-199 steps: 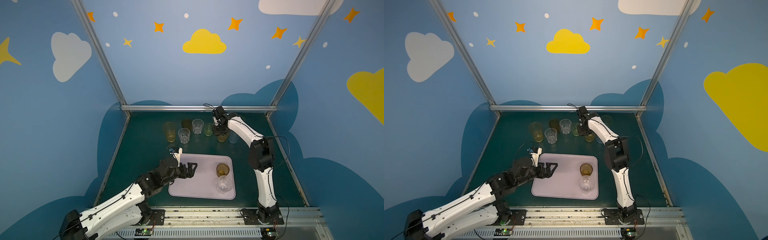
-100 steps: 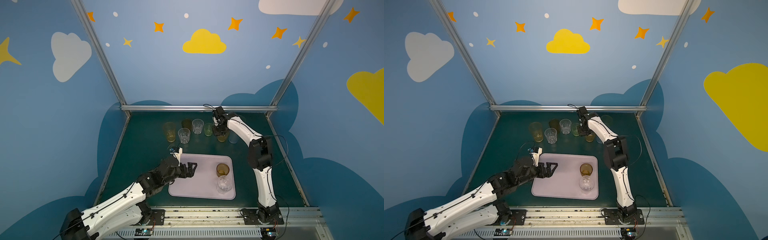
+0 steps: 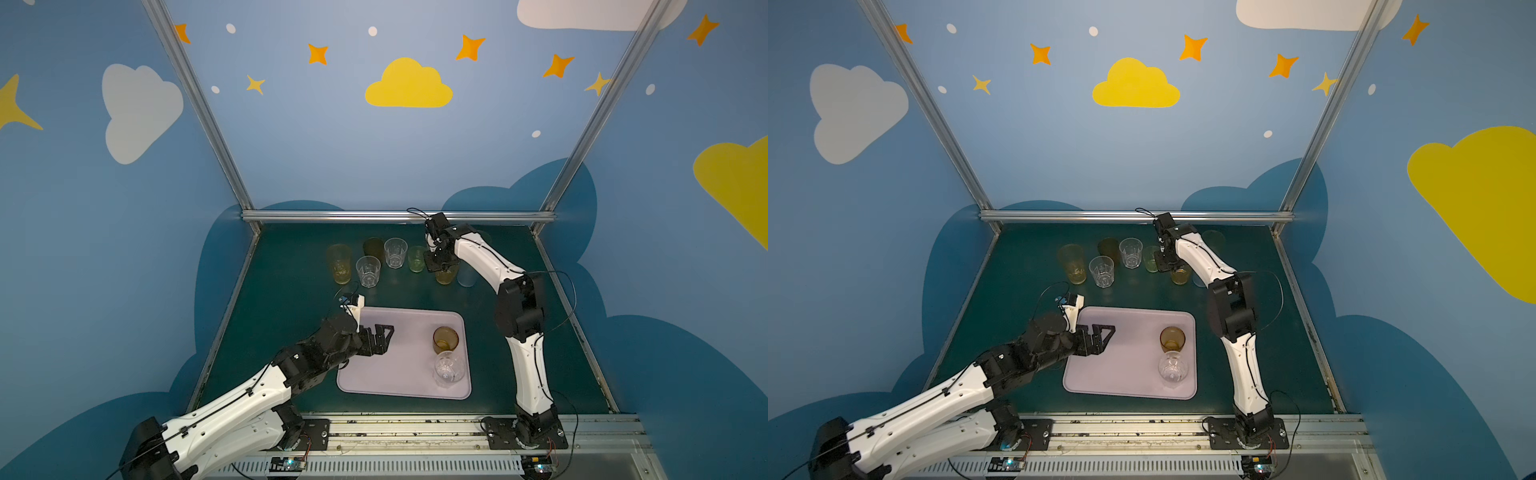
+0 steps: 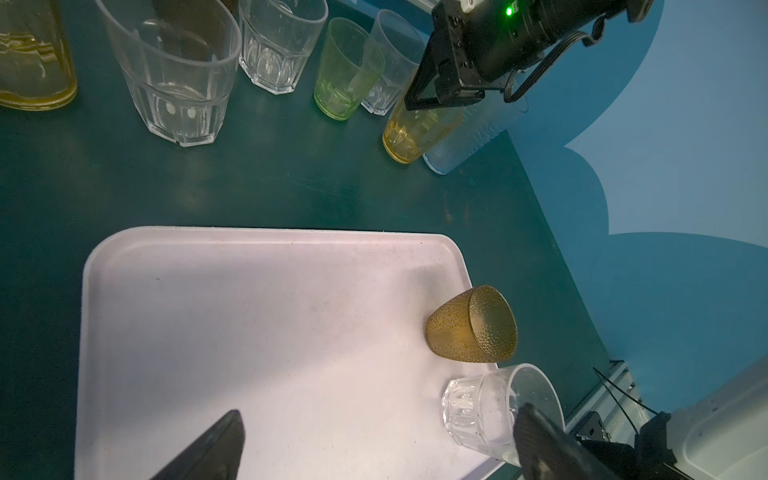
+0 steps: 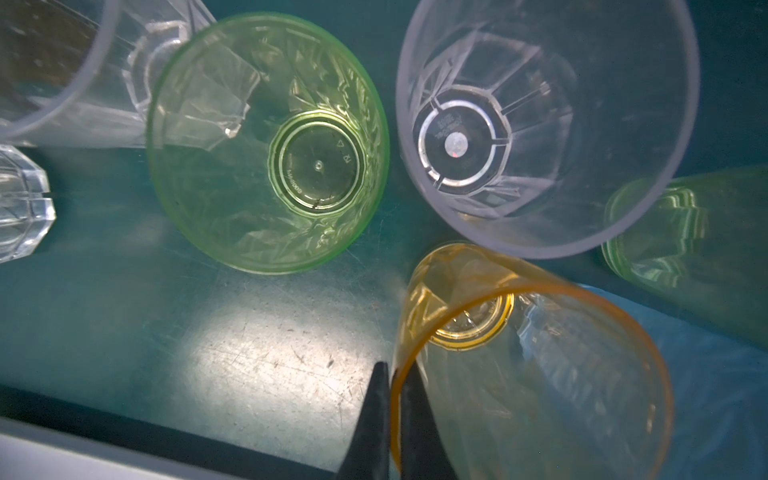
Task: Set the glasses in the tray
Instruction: 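Lower the right gripper and close it on the yellow glass rim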
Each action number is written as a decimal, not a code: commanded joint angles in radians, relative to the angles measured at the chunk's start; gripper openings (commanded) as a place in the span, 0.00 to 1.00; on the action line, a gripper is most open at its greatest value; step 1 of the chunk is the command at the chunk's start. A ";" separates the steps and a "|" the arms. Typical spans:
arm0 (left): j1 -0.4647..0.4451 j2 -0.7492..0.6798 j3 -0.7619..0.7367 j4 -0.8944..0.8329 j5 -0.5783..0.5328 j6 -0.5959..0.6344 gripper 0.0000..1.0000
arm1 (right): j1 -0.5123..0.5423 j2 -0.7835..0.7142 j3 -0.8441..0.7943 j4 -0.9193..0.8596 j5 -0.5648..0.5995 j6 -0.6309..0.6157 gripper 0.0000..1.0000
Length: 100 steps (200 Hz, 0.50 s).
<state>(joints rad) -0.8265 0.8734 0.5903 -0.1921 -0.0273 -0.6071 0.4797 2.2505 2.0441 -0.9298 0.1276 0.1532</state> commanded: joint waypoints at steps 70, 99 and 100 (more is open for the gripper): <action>0.005 -0.088 0.008 -0.036 0.006 -0.018 1.00 | 0.059 -0.138 -0.070 -0.012 0.010 0.044 0.00; 0.005 -0.119 0.003 -0.046 0.016 -0.026 1.00 | 0.082 -0.196 -0.100 -0.016 0.000 0.066 0.00; 0.005 -0.121 0.003 -0.046 0.015 -0.025 1.00 | 0.083 -0.198 -0.100 -0.016 0.000 0.066 0.00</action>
<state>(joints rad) -0.8249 0.7803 0.5903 -0.2165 -0.0235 -0.6231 0.5453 2.1410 1.9614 -0.9394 0.1219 0.1909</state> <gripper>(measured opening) 0.996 0.047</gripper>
